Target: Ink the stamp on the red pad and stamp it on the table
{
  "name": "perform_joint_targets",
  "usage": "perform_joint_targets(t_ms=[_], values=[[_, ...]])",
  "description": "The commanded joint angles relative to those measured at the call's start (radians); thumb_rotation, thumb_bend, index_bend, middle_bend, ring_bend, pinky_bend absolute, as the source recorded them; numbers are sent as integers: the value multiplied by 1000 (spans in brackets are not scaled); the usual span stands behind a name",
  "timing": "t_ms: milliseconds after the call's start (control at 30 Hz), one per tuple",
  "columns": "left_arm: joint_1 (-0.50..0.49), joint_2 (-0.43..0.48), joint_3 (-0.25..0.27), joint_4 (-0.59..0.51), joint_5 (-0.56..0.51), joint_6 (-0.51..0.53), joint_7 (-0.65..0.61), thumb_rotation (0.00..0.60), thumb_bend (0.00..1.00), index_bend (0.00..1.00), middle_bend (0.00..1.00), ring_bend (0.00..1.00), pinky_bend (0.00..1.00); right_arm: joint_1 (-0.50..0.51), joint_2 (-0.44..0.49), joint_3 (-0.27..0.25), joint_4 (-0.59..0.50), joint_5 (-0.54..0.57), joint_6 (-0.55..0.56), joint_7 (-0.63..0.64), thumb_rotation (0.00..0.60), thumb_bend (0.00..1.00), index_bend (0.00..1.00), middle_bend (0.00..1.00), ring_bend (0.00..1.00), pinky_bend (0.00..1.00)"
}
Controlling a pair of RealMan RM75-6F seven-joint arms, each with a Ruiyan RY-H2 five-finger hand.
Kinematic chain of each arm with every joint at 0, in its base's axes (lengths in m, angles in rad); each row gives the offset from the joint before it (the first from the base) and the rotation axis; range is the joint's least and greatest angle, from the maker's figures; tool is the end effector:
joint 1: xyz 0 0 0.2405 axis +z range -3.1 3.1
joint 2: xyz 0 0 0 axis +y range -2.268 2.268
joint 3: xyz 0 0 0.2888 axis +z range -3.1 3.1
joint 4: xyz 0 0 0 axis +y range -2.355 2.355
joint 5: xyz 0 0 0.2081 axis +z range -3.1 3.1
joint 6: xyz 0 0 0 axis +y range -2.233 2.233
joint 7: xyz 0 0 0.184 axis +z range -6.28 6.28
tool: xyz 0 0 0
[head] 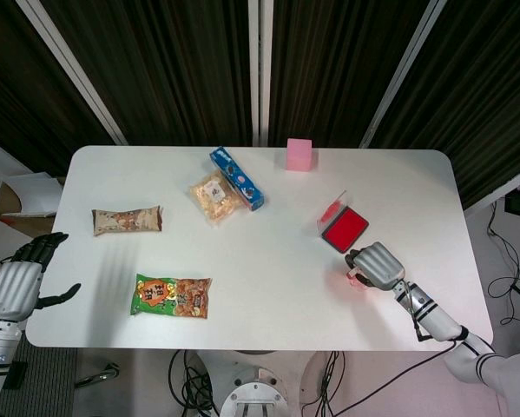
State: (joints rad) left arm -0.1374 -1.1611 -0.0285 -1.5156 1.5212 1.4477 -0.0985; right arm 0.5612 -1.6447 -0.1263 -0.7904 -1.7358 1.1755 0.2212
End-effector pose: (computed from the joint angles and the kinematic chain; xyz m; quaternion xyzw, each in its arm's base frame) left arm -0.3449 0.2383 0.1582 -0.6102 -0.3981 -0.4021 0.5545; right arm -0.3041 -0.3551 -0.0304 0.8297 -0.2509 0.3243 0.3788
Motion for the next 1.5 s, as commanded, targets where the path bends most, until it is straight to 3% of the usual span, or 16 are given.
perform_joint_targets(t_ms=[33,467,700,800,933,1033,1233,1500], values=[[0,-1,0,0,0,0,0,485,171,141,132,118,206,0,-3,1,3,0,2,1,600,193,546,512,688,934],[2,-1,2,2,0,0,-4,489,171,141,132,118,206,0,0,9,3,4,25,9,600,257,641,580,713,933],[3,1,2,3,0,1,-7,488,171,141,132,118,206,32,67,63,-71,38,26,5,600,265,647,591,718,933],[0,-1,2,3,2,-1,-7,488,171,141,132,118,206,73,119,96,-153,94,-81,-8,600,266,651,599,736,933],[-3,-6,2,4,2,-6,-7,486,171,141,132,118,206,157,200,157,-295,247,-358,-53,600,266,654,600,737,934],[-3,-7,3,6,2,-9,-8,488,171,141,132,118,206,215,222,205,-339,373,-527,-100,600,272,655,600,737,934],[-3,-2,2,13,-7,-16,-14,489,171,141,132,118,206,294,201,263,-340,543,-660,-208,600,277,656,600,737,935],[-6,-3,1,31,-16,-28,-31,486,171,141,132,118,206,371,158,274,-301,720,-745,-303,600,287,657,600,737,935]])
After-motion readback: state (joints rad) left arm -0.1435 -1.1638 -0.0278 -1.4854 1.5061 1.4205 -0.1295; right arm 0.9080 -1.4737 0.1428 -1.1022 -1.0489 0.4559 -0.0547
